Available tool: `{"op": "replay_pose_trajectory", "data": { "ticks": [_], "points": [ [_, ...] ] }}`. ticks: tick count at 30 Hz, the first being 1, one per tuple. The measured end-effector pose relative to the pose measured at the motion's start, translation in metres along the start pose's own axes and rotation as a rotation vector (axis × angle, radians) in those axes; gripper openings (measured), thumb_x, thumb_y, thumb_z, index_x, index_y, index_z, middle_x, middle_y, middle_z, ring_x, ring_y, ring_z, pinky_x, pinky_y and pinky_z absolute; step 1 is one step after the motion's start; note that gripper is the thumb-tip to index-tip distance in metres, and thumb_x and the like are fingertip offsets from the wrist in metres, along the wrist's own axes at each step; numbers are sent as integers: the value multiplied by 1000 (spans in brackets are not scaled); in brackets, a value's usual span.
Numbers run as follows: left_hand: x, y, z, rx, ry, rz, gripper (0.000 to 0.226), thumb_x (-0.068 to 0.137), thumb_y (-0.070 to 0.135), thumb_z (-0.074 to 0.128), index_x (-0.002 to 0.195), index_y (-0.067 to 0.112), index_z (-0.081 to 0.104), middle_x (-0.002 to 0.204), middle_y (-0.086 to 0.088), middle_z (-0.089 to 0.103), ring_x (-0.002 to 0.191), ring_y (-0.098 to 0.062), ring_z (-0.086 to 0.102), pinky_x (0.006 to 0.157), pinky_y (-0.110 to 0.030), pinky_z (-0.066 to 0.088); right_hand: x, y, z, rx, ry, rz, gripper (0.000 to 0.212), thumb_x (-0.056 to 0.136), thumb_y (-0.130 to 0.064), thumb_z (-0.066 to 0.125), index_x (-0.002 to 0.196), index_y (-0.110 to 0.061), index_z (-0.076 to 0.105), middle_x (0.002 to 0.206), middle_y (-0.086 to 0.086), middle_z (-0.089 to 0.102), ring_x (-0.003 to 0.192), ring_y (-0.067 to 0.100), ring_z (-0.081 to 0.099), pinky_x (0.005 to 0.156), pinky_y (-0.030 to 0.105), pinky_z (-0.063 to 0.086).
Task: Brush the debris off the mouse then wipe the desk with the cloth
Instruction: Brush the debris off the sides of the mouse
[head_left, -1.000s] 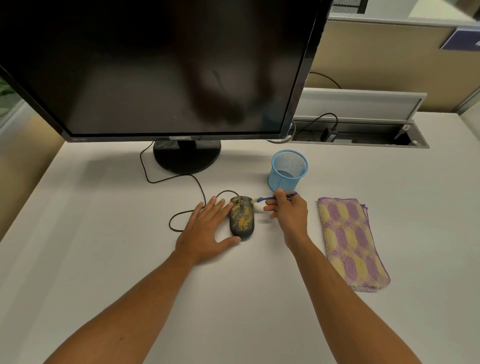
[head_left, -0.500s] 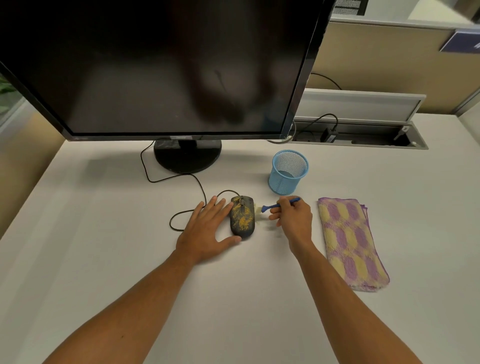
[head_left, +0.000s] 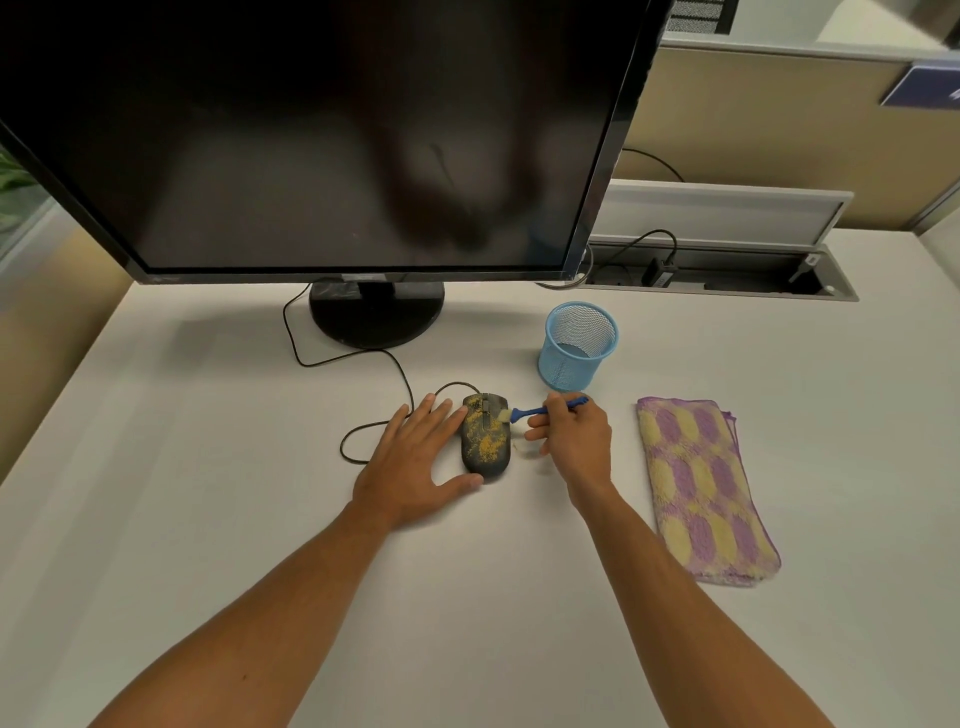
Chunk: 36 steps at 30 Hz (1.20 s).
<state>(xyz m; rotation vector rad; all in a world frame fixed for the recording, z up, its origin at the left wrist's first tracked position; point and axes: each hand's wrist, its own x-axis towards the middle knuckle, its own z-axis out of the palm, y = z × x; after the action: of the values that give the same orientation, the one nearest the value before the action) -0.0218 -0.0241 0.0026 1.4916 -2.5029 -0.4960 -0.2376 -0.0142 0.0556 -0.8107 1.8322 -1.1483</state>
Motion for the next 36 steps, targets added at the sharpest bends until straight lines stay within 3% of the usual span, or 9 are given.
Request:
{"op": "replay_pose_trajectory", "data": {
  "ticks": [10, 19, 24, 29, 36],
  "points": [
    [1, 0, 0, -8, -15, -11, 93, 81, 84, 35, 155, 32, 11, 162, 9, 11, 148, -4, -9, 123, -40, 2, 6, -17, 10, 59, -46, -36, 23, 100, -26, 48, 83, -20, 62, 78, 3, 73, 69, 19, 71, 59, 28, 55],
    [0, 0, -1, -5, -15, -4, 92, 82, 82, 35, 155, 32, 11, 162, 8, 11, 148, -5, -8, 122, -41, 3, 2, -5, 2, -63, -14, -1, 24, 97, -24, 47, 88, -8, 63, 71, 4, 71, 59, 15, 68, 62, 32, 54],
    [-1, 1, -1, -6, 9, -1, 91, 82, 81, 38, 154, 31, 14, 162, 9, 14, 148, -4, -8, 122, -40, 2, 1, -4, -5, -77, 65, -4, 22, 96, -21, 46, 91, -6, 62, 72, 2, 72, 58, 10, 67, 57, 24, 48],
    [-1, 1, -1, -20, 10, -5, 91, 82, 81, 39, 154, 31, 15, 162, 9, 14, 148, -3, -7, 123, -39, 2, 7, -14, 6, 116, -1, -4, 21, 98, -22, 49, 83, -17, 63, 75, 5, 73, 63, 18, 69, 59, 31, 53],
    [-1, 2, -2, -16, -2, -11, 91, 82, 81, 38, 154, 31, 14, 162, 9, 13, 148, -3, -8, 123, -40, 3, 13, -15, 18, 88, -43, -51, 29, 98, -34, 52, 82, -15, 66, 75, 3, 73, 68, 17, 71, 61, 30, 57]
  ]
}}
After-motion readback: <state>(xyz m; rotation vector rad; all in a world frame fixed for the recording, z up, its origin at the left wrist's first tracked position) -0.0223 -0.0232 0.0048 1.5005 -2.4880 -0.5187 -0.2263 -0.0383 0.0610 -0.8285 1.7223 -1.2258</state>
